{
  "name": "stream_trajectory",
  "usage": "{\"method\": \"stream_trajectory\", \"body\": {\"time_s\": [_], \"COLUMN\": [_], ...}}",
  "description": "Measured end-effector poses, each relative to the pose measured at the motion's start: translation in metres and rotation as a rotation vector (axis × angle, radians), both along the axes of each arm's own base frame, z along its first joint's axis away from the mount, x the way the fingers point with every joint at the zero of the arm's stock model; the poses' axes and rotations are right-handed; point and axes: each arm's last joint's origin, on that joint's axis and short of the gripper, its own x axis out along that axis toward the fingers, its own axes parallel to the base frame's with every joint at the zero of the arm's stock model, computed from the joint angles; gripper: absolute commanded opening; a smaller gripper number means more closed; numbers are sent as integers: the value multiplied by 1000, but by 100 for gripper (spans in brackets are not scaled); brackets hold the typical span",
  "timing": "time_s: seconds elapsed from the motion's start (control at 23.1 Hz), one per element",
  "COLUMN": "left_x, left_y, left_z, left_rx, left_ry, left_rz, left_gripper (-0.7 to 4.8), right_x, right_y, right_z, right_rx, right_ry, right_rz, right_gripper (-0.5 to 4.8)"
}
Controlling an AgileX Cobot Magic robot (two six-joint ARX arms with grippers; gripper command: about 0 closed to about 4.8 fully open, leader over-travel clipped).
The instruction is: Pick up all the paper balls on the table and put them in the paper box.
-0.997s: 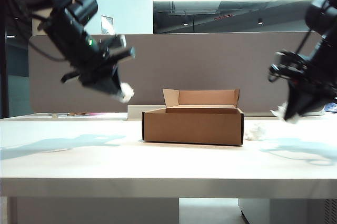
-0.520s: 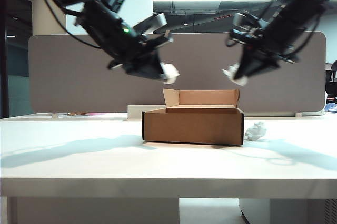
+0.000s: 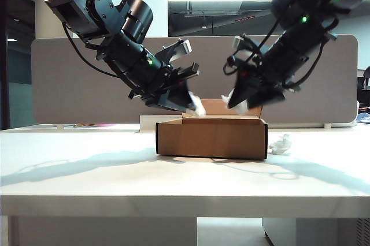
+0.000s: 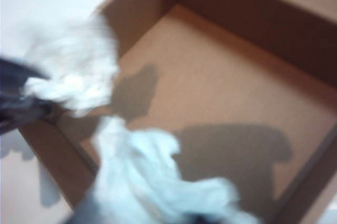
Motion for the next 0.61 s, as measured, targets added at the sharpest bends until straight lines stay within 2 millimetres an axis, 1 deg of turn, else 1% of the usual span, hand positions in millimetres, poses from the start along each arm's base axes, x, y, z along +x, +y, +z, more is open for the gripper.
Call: {"method": "stream_trajectory", "body": {"time_s": [0.09, 0.13, 0.17, 0.26, 0.39, 0.43, 0.52, 0.56, 0.61], "left_x": [0, 0, 0, 1, 3, 5, 6, 7, 8], "left_y": [0, 0, 0, 0, -1, -2, -3, -3, -4], "left_z": [1, 1, 1, 4, 10, 15, 23, 30, 34], "left_rx": [-3, -4, -4, -7, -4, -3, 1, 7, 8], "left_ry": [-8, -10, -9, -12, -6, -4, 5, 15, 18], "left_rz": [-1, 0, 1, 2, 1, 1, 1, 1, 1], "left_gripper": [306, 328, 377, 383, 383, 382, 382, 382, 382], "right_x": [0, 0, 0, 2, 6, 8, 9, 9, 9], "right_y": [0, 0, 0, 0, 2, 3, 4, 4, 4], "right_z": [-4, -4, -3, 2, 15, 24, 33, 41, 44], "right_rx": [0, -1, 1, 7, 22, 43, 60, 63, 63], "right_ry": [18, 21, 16, -2, -25, -35, -47, -50, -48], "right_rz": [-1, -2, -2, -2, 9, 30, 47, 50, 50], "right_gripper": [382, 400, 421, 433, 433, 433, 433, 432, 432]}}
